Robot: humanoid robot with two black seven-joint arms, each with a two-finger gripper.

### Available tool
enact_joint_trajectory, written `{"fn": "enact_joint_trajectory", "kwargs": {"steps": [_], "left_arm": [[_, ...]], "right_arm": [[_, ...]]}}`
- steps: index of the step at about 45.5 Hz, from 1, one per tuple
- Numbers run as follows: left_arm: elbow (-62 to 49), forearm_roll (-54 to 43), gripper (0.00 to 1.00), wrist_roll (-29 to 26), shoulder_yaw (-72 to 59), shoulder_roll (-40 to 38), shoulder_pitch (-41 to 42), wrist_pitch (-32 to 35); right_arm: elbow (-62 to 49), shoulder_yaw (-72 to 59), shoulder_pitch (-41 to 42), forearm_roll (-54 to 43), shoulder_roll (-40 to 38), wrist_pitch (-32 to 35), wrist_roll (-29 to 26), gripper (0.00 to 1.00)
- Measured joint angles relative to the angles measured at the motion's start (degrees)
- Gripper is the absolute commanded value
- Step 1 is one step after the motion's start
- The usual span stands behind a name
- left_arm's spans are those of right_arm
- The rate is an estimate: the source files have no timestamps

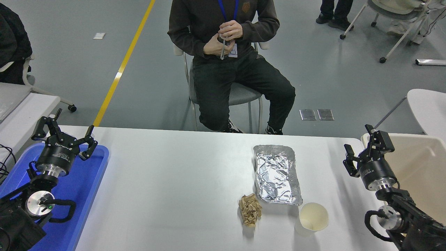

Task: Clean the table surface

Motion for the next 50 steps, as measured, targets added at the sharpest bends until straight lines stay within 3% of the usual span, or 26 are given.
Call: {"fn": "enact_joint_trajectory", "kwargs": {"steps": [41,50], "left_arm": [[0.0,0.0,1.0,0.0,0.0,0.01,0.0,-0.01],[0.02,0.0,1.0,0.0,0.0,0.01,0.0,-0.01]], "right_arm": [[-1.85,-2.79,1.15,0.33,-2.86,0.26,-0.03,1.0],[-1.88,-8.79,3.46,0.01,-7.2,0.19,0.04,1.0]]}}
